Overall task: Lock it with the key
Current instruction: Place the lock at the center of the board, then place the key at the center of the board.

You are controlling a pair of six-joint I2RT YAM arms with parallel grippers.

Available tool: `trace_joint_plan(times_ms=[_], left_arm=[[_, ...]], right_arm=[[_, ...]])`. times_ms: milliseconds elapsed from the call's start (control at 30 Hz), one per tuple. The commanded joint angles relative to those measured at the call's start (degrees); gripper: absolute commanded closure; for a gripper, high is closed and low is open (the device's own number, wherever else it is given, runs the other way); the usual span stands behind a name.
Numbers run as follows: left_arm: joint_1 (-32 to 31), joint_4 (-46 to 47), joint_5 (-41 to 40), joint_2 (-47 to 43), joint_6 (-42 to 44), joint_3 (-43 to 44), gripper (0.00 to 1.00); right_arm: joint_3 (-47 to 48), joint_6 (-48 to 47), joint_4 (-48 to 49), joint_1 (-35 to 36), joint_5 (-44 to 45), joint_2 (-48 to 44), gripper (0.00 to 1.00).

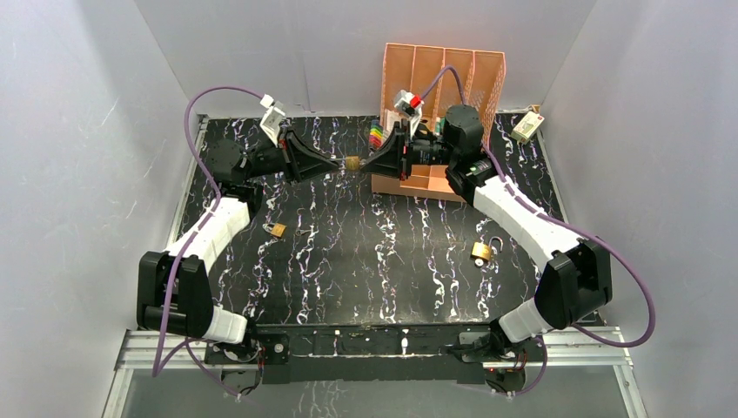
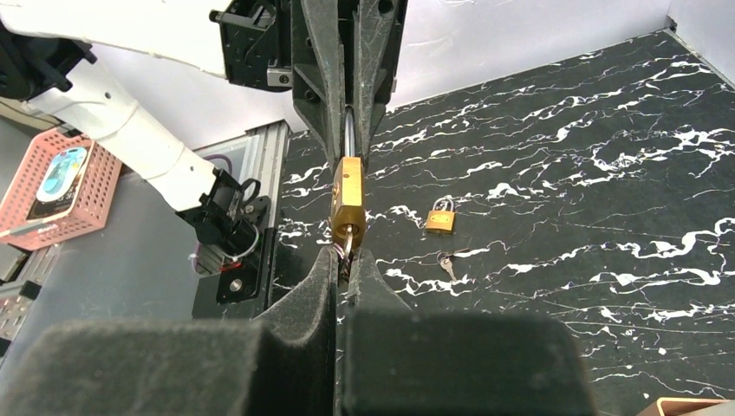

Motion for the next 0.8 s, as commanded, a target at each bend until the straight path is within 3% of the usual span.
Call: trace_joint_plan(times_ms=[0, 400, 600, 667, 767], left_arm=[[3.65, 2.78, 0.53, -1.25, 0.17, 0.97, 1.00], [9.32, 2.76, 3.08, -3.52, -0.90, -0.24, 1.00], [10.02, 0.71, 3.48, -3.01, -0.71, -1.48, 1.00], [10.02, -9.71, 1.29, -3.62, 5.66, -0.55, 1.00], [7.75, -46.33, -12.45, -7.77, 32.84, 5.04, 1.00]], right_arm=[[3.30, -4.17, -4.17, -1.44, -2.61, -0.92, 1.00], [0.79, -6.54, -8.21, -9.29, -6.43, -4.79, 1.00], [0.14, -11.52, -15.92, -10.35, -0.28, -5.87, 1.00], [-0.47, -12.69, -19.34, -10.31, 2.26, -5.73, 1.00], [-2.67, -11.62, -19.66, -8.84, 6.12, -5.76, 1.00]])
